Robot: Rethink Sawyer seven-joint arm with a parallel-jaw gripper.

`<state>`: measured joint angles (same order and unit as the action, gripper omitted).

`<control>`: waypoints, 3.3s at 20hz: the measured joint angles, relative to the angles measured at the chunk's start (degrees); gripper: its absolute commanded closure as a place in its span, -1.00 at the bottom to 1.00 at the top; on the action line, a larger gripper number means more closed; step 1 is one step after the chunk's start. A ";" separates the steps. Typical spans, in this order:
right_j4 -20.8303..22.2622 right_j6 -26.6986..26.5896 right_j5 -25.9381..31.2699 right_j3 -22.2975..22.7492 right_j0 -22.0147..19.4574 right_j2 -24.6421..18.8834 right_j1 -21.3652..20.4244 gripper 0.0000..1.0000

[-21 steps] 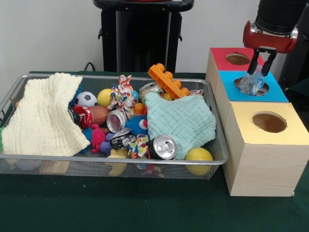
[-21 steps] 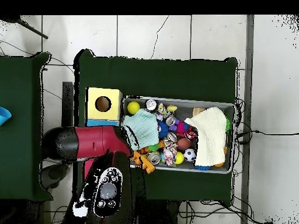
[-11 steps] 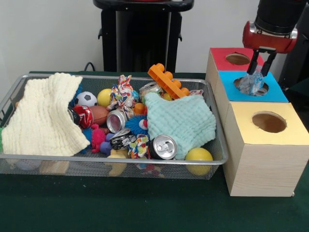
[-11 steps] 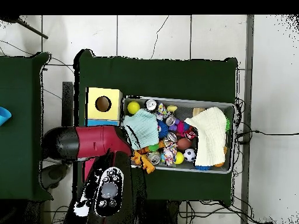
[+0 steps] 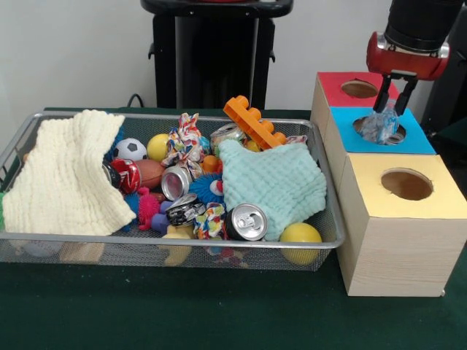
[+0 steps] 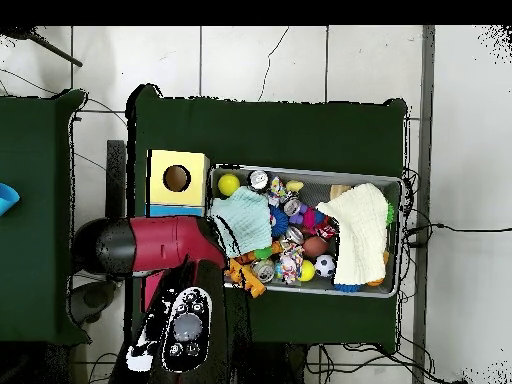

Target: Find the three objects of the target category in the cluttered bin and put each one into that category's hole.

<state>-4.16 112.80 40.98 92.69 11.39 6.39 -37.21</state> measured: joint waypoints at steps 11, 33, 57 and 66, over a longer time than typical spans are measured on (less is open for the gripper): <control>0.06 0.00 -0.11 0.01 0.03 0.00 0.01 1.00; 0.06 0.00 -0.89 0.02 0.64 0.47 0.25 1.00; 2.14 0.00 -2.49 0.45 0.29 -0.07 0.28 1.00; 2.94 0.00 -3.03 0.45 0.55 -0.05 0.26 1.00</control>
<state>-1.22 112.80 37.95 93.14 11.94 6.34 -36.94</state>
